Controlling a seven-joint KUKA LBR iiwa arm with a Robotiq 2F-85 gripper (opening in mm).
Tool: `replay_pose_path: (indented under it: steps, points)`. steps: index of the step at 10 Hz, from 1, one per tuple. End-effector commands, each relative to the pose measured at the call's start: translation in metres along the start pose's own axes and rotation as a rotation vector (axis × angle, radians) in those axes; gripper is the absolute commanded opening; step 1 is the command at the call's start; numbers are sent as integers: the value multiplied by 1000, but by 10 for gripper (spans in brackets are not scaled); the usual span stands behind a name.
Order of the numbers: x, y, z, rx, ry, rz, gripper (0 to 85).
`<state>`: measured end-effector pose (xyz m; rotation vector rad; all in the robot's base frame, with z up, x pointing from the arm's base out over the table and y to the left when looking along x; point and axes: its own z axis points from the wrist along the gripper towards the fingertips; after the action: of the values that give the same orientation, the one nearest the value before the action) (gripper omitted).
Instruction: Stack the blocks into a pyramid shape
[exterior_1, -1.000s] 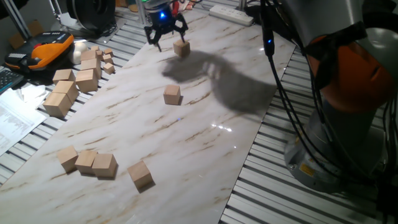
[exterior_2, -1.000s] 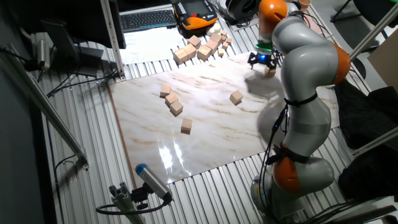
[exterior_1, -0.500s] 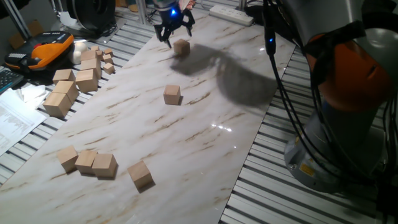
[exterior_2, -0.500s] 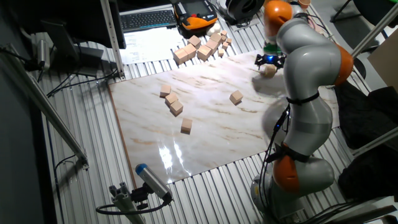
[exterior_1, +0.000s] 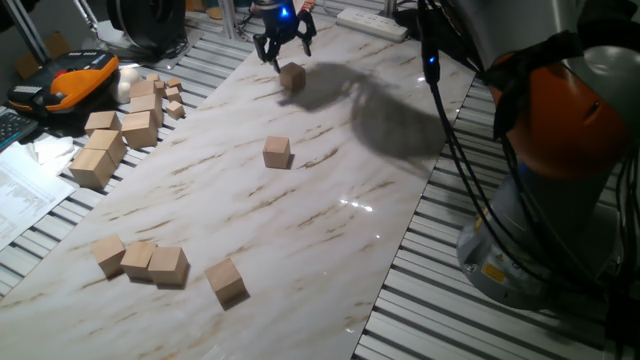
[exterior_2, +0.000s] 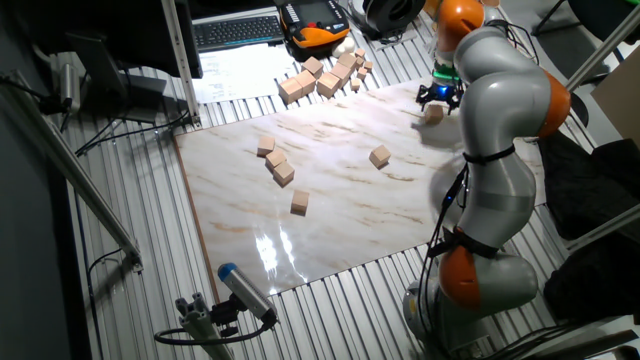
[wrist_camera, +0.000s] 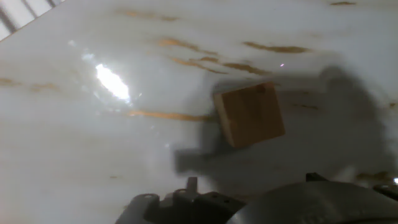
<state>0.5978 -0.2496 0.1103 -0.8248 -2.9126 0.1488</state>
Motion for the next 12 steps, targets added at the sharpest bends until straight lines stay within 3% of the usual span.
replay_pose_path:
  steps: [1, 2, 3, 4, 5, 6, 7, 10, 12]
  points:
    - [0, 1, 0, 10, -10, 2, 680]
    - [0, 1, 0, 28, -27, 0, 680]
    - [0, 1, 0, 108, -77, -62, 850]
    - [0, 1, 0, 113, -86, -82, 850]
    - [-12, -8, 7, 86, -80, -112, 850]
    - [-25, -14, 14, 96, -102, -132, 850]
    - [-37, -18, 19, 85, -101, -147, 850]
    - [-45, -17, 26, 64, -94, -149, 850]
    - [-49, -15, 32, 57, -103, -145, 850]
